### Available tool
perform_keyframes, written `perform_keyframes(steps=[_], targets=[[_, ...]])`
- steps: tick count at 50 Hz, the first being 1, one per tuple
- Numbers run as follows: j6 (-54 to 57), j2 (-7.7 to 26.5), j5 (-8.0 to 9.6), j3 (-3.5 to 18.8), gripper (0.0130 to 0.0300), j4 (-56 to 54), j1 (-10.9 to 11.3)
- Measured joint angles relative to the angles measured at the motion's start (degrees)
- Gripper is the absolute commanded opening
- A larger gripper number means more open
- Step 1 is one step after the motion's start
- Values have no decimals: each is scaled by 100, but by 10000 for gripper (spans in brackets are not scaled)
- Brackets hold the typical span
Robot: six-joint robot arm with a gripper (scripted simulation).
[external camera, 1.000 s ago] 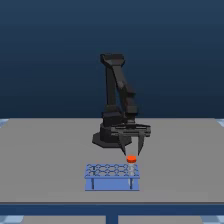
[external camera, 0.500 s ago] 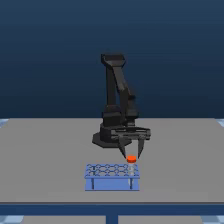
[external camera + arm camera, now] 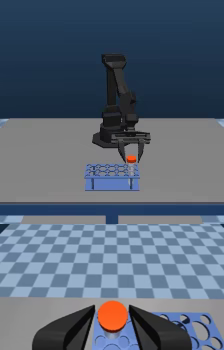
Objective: Pick up the centrifuge tube on the rack
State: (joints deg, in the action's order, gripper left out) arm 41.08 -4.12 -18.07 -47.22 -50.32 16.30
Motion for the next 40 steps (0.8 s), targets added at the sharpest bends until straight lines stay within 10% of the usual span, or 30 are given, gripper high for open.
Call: perform_keyframes(steps=[18, 19, 40], targets=[[-212, 43, -70, -21, 300, 159, 0], [-214, 43, -71, -21, 130, 159, 0], [-223, 43, -80, -22, 130, 160, -3]])
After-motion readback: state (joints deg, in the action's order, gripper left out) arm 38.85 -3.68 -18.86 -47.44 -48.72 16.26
